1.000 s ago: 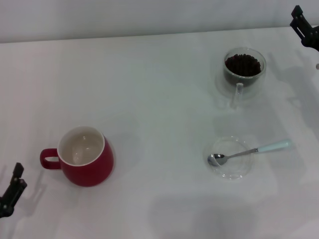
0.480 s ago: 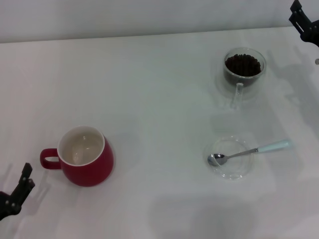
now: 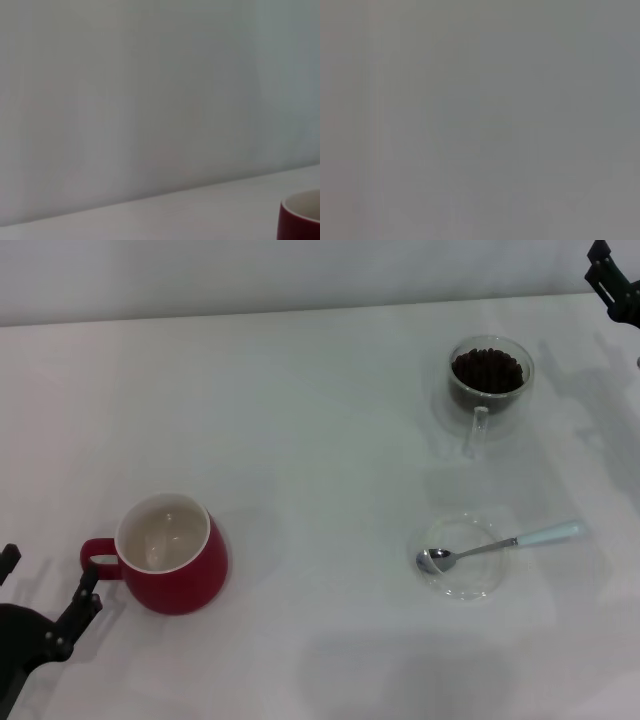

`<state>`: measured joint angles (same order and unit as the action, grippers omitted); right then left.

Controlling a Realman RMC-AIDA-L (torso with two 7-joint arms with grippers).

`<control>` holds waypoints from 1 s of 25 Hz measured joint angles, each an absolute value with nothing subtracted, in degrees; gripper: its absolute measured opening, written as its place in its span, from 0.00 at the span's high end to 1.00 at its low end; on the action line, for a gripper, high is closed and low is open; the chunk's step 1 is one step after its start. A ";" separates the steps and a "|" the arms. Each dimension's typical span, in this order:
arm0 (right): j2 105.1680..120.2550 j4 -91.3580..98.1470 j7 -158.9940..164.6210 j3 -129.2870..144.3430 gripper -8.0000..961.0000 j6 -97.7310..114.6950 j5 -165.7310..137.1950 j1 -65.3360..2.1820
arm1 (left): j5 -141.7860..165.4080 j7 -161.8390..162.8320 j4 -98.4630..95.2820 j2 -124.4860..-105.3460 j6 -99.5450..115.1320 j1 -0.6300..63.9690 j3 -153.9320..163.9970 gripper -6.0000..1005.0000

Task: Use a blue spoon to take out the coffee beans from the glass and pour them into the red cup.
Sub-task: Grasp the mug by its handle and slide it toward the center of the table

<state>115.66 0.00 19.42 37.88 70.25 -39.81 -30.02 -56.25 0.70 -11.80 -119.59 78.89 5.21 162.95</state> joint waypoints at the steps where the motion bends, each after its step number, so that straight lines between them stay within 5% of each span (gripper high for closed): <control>1: 115.66 0.03 19.42 37.88 0.09 70.23 -39.81 -29.99 | -56.25 0.70 -11.81 -119.59 78.56 5.35 162.95 0.12; 21: 115.84 -0.09 19.51 37.88 0.09 70.22 -39.81 -29.88 | -56.41 0.70 -12.13 -119.62 72.64 8.02 162.89 0.13; 25: 115.84 -0.14 19.57 37.88 0.09 70.22 -39.81 -29.88 | -56.37 0.70 -12.08 -119.62 72.42 8.43 162.95 0.22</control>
<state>115.84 -0.14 19.57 37.88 70.22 -39.81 -29.88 -56.37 0.70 -12.08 -119.62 72.42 8.43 162.95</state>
